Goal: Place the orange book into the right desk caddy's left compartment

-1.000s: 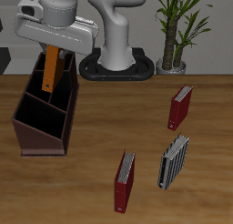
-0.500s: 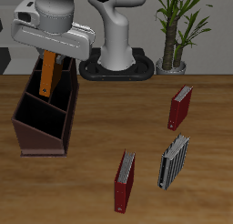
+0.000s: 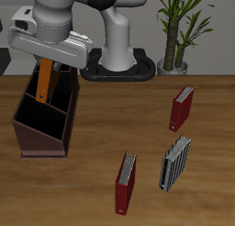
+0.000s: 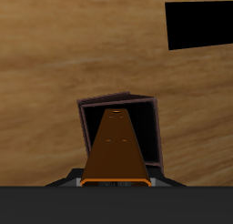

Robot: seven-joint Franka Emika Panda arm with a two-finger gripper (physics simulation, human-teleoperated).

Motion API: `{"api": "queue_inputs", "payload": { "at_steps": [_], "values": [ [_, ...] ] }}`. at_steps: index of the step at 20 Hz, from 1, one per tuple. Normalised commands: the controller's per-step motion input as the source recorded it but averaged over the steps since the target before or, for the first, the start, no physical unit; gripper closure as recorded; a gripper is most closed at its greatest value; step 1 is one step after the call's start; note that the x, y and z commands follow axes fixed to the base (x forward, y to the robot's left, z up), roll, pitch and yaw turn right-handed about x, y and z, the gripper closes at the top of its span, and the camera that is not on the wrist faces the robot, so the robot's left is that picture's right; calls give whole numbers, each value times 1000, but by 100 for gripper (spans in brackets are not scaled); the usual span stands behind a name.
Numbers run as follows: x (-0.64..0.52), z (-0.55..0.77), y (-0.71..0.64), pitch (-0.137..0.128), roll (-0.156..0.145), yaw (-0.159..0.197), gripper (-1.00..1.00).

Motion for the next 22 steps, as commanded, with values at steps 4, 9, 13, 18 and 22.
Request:
{"api": "queue_inputs", "payload": {
  "at_steps": [4, 9, 13, 18, 22],
  "values": [
    [121, -256, -63, 25, -14, 6, 100],
    [31, -210, -45, 15, -3, -13, 100],
    [16, -191, -31, 19, 0, -20, 100],
    [-22, -225, -44, 8, -9, -6, 100],
    [-27, -118, -24, 0, -8, -6, 100]
  ]
}}
